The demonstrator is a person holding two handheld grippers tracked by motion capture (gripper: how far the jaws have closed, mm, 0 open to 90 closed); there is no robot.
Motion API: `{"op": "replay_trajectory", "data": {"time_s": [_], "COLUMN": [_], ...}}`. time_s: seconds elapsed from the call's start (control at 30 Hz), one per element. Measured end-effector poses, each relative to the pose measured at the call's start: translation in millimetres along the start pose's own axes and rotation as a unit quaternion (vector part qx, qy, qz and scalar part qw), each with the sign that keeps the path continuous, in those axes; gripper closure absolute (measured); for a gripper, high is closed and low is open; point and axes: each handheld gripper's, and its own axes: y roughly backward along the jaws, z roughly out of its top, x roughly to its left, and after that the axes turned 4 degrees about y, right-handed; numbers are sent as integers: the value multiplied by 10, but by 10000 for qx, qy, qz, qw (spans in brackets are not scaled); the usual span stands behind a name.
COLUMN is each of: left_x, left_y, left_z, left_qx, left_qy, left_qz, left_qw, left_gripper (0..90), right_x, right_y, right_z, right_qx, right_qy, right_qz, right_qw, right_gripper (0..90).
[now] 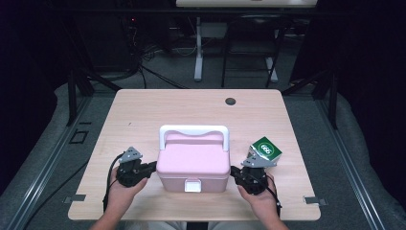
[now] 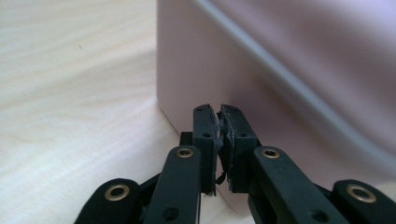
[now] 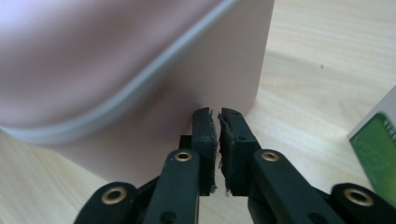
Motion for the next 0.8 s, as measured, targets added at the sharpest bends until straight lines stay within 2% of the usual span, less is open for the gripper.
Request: {"op": "replay_trajectory", "data": {"time_s": [0.03,0.07,0.17,0.2,0.27,0.3,0.43,0.5,0.57,0.63,0.67,0.7,0.8], "left_x": [15,15,49,49,69,86,89,89,84,82,82,81,60], "left_y": [60,60,199,199,265,319,397,439,446,441,441,431,391], "left_z": [73,73,225,225,295,351,441,500,521,571,571,586,631], "left_qx": [-82,-82,-175,-175,-205,-246,-266,-267,-285,-289,-289,-291,-280], "left_qy": [-7,-7,-10,-10,55,59,39,35,21,-3,-3,3,-2], "left_qz": [-24,-24,-21,-21,-43,-75,-79,-155,-152,-177,-177,-200,-312], "left_qw": [10000,10000,9998,9998,9998,9997,9996,9995,9995,9994,9994,9994,9991], "left_gripper": [834,821,774,754,732,699,673,653,640,625,623,617,604], "right_x": [-12,-12,-83,-89,-91,-94,-113,-159,-167,-188,-188,-198,-206], "right_y": [21,21,159,193,219,285,338,380,390,419,419,414,390], "right_z": [23,23,203,251,286,377,465,551,575,670,670,713,742], "right_qx": [-22,-22,-79,-114,-137,-183,-211,-244,-253,-297,-297,-331,-353], "right_qy": [-12,-12,-20,0,35,155,293,216,183,154,154,99,56], "right_qz": [16,16,129,153,158,160,73,100,127,294,294,408,493], "right_qw": [10000,10000,9999,9998,9998,9996,9993,9994,9994,9990,9990,9986,9981], "right_gripper": [833,833,791,779,765,729,698,666,657,628,628,609,598]}}
